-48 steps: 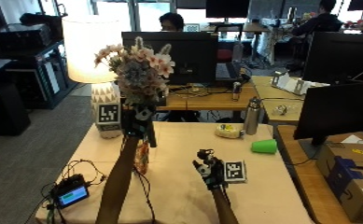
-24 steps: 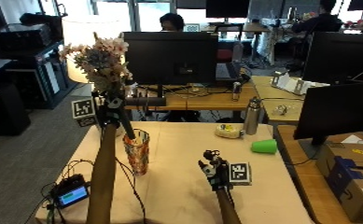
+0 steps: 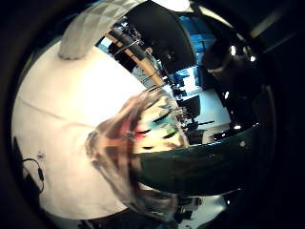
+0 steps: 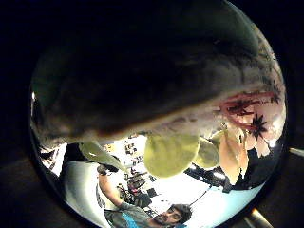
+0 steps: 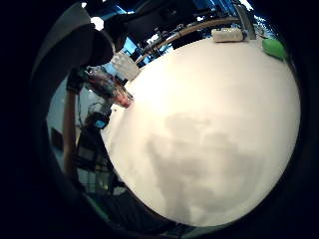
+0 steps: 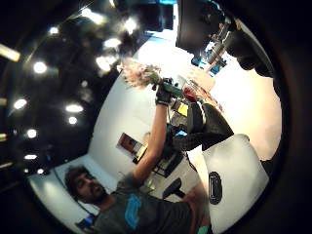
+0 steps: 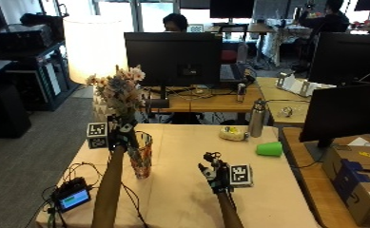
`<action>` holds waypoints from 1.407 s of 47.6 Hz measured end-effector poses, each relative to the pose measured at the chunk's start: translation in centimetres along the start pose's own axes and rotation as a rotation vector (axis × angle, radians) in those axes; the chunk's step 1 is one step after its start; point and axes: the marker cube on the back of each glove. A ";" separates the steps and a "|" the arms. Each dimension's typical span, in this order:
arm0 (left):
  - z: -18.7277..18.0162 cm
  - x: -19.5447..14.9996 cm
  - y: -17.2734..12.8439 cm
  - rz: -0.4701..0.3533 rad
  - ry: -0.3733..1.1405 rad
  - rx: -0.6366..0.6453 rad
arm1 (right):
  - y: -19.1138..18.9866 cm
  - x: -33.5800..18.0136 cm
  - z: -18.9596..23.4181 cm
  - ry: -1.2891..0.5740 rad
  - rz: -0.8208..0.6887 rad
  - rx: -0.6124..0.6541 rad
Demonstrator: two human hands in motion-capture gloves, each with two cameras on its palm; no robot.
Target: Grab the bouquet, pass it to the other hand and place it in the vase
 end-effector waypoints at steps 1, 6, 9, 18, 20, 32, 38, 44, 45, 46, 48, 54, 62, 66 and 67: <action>0.0 -0.4 0.2 -0.006 -0.017 -0.002 | 0.0 -0.1 0.0 -0.002 -0.003 0.000; -0.5 -2.5 1.0 -0.031 -0.123 0.006 | -0.2 -2.0 0.1 -0.098 -0.136 0.000; -0.8 -3.7 1.1 -0.033 -0.174 0.006 | -0.2 -2.4 0.0 -0.099 -0.165 0.001; -2.4 -5.5 3.3 -0.057 -0.232 0.043 | 0.0 -1.2 0.1 0.034 -0.014 0.004; -2.8 -5.9 3.5 -0.047 -0.250 0.042 | 0.0 -1.4 0.3 0.020 -0.021 0.002; -3.5 -5.6 4.8 0.008 -0.253 0.043 | -0.5 -2.0 1.0 0.046 -0.068 -0.002; -2.8 -5.1 5.7 0.059 -0.248 0.076 | -0.7 -3.0 2.2 -0.061 -0.124 -0.015; -2.0 -5.2 6.7 0.091 -0.239 0.123 | -0.6 -3.6 2.8 -0.039 -0.131 -0.027; -2.0 -5.2 7.0 0.083 -0.235 0.129 | -0.6 -3.8 3.0 -0.059 -0.149 -0.030; -1.9 -5.1 7.2 0.074 -0.233 0.134 | -0.6 -3.9 3.1 -0.072 -0.162 -0.031; -1.9 -5.2 7.4 0.068 -0.229 0.137 | -0.6 -4.4 3.1 -0.106 -0.191 -0.032; -2.5 -7.4 7.6 0.034 -0.197 0.118 | -0.5 -3.6 2.5 0.043 -0.114 -0.013; -3.2 -9.2 7.7 0.004 -0.190 0.099 | -0.2 -3.4 2.3 0.028 -0.067 -0.016; -3.2 -8.8 8.1 0.012 -0.188 0.099 | -0.2 -3.2 2.3 0.018 -0.064 -0.014; -3.2 -8.7 8.0 0.025 -0.185 0.101 | -0.3 -3.1 2.3 0.024 -0.075 -0.012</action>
